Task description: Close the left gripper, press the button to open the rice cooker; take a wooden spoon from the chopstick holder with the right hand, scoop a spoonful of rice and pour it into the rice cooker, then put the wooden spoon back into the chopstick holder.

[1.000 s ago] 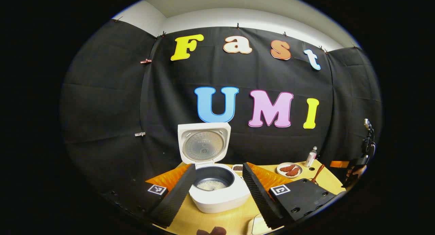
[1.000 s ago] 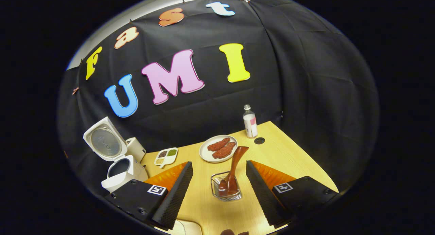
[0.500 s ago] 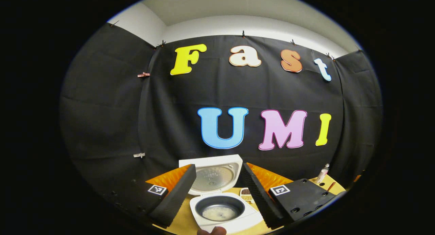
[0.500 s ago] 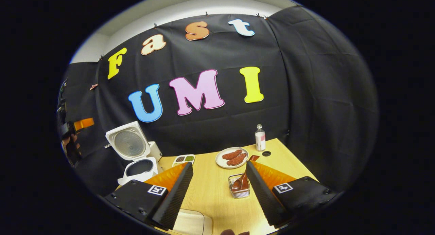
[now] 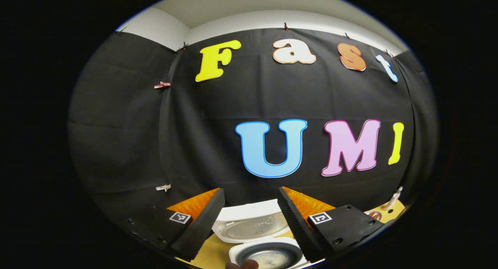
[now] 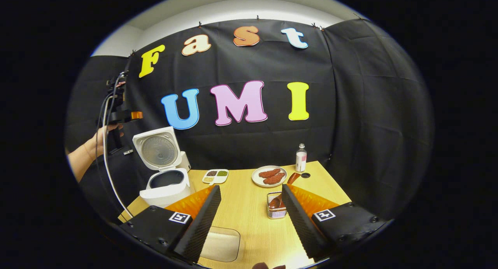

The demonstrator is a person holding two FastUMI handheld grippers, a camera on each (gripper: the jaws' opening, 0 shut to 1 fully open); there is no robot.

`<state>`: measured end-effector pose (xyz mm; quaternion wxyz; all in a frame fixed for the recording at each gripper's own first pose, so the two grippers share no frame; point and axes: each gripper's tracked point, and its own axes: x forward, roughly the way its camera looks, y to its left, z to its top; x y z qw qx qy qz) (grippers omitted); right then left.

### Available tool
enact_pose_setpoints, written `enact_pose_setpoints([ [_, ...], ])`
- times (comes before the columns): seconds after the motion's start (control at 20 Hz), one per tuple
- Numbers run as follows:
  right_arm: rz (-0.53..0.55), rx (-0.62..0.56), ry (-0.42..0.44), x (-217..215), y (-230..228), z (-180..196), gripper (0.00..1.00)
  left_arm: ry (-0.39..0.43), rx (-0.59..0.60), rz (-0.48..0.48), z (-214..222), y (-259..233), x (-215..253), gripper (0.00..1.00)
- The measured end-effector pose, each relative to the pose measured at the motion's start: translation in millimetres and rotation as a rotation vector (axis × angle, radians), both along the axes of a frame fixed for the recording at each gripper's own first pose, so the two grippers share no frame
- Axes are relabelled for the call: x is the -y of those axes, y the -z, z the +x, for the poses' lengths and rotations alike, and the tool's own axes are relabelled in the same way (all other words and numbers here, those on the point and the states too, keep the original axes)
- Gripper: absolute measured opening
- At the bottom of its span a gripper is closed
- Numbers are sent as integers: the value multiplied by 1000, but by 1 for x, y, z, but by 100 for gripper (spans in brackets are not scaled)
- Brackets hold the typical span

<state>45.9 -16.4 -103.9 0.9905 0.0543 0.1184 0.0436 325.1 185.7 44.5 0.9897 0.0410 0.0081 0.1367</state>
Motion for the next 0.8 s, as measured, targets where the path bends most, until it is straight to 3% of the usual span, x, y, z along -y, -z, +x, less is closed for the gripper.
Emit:
enact_pose_setpoints([
  [0.25, -7, -20, 13, -7, 4, -13, 99, -4, -61, -27, 54, 29, -23, 94],
  [0.5, -23, -33, 36, -6, 4, -17, 99, 0, -114, -124, 85, 54, -26, 94],
  [0.8, -11, -54, 39, -6, 12, -16, 99, -12, -182, -178, 86, 79, -20, 99],
])
